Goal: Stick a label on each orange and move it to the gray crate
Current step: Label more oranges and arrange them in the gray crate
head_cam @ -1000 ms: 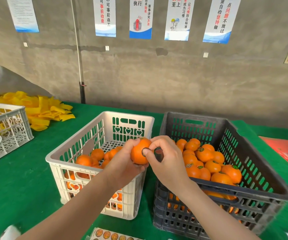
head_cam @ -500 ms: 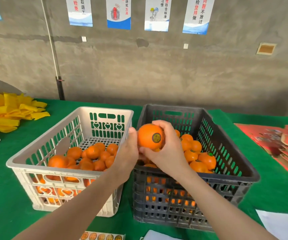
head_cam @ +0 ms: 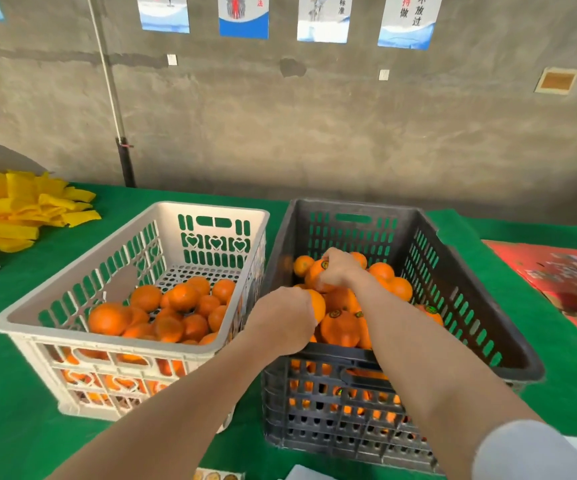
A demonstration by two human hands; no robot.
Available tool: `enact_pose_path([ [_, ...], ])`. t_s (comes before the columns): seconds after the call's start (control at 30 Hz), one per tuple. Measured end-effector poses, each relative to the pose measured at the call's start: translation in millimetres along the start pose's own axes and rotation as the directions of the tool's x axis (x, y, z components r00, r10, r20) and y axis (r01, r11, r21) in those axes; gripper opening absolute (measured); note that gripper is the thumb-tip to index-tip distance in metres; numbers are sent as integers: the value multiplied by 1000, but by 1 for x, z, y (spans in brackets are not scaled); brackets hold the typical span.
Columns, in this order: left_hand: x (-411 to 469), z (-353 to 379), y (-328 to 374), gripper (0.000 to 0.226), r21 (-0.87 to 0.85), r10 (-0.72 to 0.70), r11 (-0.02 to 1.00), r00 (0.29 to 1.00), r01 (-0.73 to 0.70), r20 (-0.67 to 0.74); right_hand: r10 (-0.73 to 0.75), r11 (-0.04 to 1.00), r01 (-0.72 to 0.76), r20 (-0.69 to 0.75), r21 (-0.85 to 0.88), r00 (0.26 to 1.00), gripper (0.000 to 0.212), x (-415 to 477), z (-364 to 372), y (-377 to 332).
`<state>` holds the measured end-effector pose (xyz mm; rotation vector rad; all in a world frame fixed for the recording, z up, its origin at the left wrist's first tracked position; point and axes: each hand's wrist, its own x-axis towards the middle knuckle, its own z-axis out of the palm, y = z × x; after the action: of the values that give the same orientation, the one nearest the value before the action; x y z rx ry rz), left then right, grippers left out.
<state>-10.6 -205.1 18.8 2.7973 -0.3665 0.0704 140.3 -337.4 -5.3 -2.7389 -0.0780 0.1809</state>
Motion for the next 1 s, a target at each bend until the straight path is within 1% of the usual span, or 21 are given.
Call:
enact_pose_path([
  [0.07,-1,0,0,19,-5,-7,1000,1000,7,-5,-30,1000,30,69,8,997,83,3,6,0],
  [0.2,0,2,-3,19,-68,-36,997,999,35,-19,-58,997,62,110,-38,992,86,-3,8,-1],
  [0.27,0,3,-5,17,-123,-47,992,998,42,-33,-107,994,107,-6,-10,994,82,-19,-5,-13],
  [0.3,0,3,-5,15,-147,-52,988,997,44,-50,-155,983,168,-151,79,976,73,-31,-15,-21],
  [0.33,0,3,-5,14,-167,-56,985,996,43,-72,-198,940,276,-338,201,920,60,-47,-26,-29],
  [0.37,-1,3,-6,13,-190,-59,981,993,38,-105,-237,840,450,-540,304,807,42,-70,-34,-38],
  [0.4,-3,2,-6,11,-211,-59,977,987,26,-149,-264,685,640,-700,348,663,24,-97,-37,-44],
  [0.43,-7,1,-6,11,-222,-47,975,980,3,-193,-313,528,783,-782,328,539,9,-126,-33,-46],
  [0.47,-11,0,-6,11,-229,-16,973,973,-39,-232,-396,434,859,-799,271,453,8,-154,-20,-42],
  [0.5,-14,-1,-6,11,-240,20,967,963,-87,-270,-505,399,887,-752,232,424,17,-180,0,-34],
  [0.53,-19,0,-6,13,-254,35,960,952,-117,-305,-602,431,865,-633,256,487,26,-201,24,-24],
  [0.57,-23,0,-5,17,-272,21,955,942,-118,-335,-656,544,782,-427,303,622,32,-214,50,-12],
  [0.6,-27,0,-5,19,-279,-4,955,934,-103,-358,-642,696,652,-145,301,753,37,-220,76,2],
  [0.63,-29,2,-3,21,-273,-23,958,926,-88,-377,-563,820,531,134,213,816,40,-219,99,16],
  [0.67,-31,4,-2,22,-260,-34,963,920,-75,-391,-428,901,426,343,85,836,44,-215,120,30],
  [0.7,-31,6,-1,23,-254,-47,965,914,-63,-404,-290,939,343,456,-35,841,51,-210,137,39],
  [0.77,-35,10,3,27,-288,-75,956,895,-61,-441,-133,945,266,515,-192,847,69,-209,157,51],
  [0.87,-60,25,2,31,-256,-2,946,783,-201,-622,-109,944,229,432,-236,895,67,-208,179,54],
  [0.93,-88,49,-4,31,-162,104,939,699,-304,-708,-128,965,209,406,-161,905,47,-210,185,55],
  [0.97,-103,66,-8,31,-156,130,931,700,-330,-703,-145,973,201,378,-113,915,27,-212,185,56],
  [1.0,-118,82,-13,31,-205,109,925,741,-320,-662,-158,979,193,342,-71,926,12,-213,185,58],
])
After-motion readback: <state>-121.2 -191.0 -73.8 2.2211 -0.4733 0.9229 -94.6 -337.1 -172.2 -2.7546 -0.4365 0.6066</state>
